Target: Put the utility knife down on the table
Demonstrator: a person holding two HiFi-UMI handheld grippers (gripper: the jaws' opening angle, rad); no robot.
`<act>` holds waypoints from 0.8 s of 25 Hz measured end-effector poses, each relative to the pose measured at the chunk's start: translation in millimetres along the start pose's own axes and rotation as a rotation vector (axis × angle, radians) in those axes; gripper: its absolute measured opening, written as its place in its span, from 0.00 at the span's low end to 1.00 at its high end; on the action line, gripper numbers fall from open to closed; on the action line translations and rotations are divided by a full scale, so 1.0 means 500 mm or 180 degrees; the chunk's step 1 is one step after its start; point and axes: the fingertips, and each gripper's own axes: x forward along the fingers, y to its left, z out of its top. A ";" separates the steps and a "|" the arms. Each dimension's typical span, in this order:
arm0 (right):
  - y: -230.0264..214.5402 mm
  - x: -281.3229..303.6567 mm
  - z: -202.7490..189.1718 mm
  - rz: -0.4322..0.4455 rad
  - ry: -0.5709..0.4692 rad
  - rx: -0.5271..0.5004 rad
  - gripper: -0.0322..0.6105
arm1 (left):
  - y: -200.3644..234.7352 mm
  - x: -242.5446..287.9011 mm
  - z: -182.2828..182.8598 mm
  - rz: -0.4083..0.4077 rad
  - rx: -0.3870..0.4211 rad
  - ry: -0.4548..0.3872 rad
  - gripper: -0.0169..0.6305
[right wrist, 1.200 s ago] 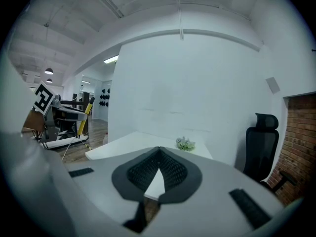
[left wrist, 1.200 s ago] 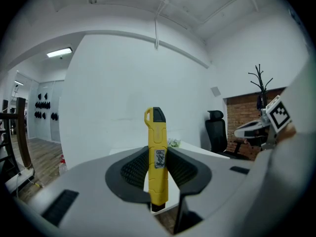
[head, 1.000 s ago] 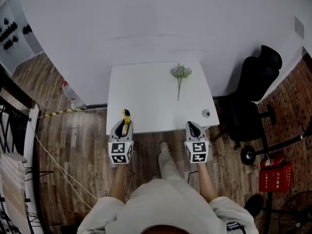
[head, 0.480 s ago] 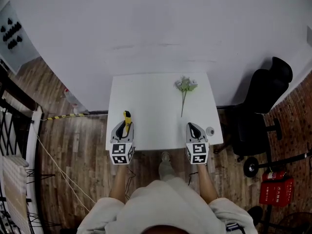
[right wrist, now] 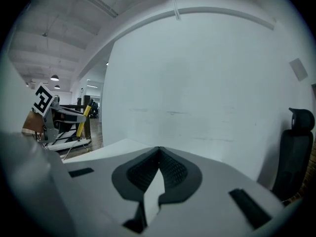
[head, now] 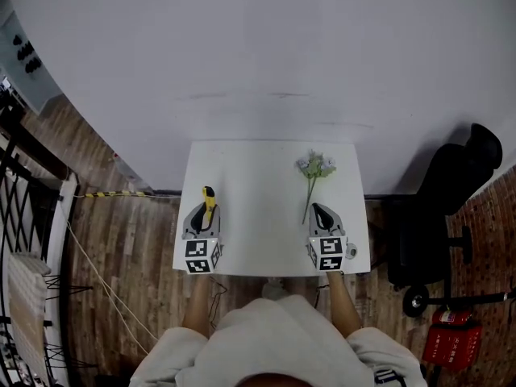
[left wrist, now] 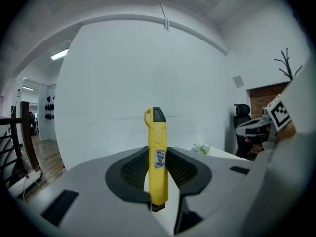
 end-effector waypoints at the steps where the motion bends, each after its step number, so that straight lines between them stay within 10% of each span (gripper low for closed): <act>1: -0.007 0.016 0.004 0.0024 -0.0002 -0.0004 0.05 | 0.004 0.013 0.003 0.0028 0.0003 0.0008 0.19; 20: -0.028 0.209 -0.040 0.0396 0.0244 0.0036 0.05 | 0.045 0.174 -0.007 0.0141 0.0178 0.0273 0.19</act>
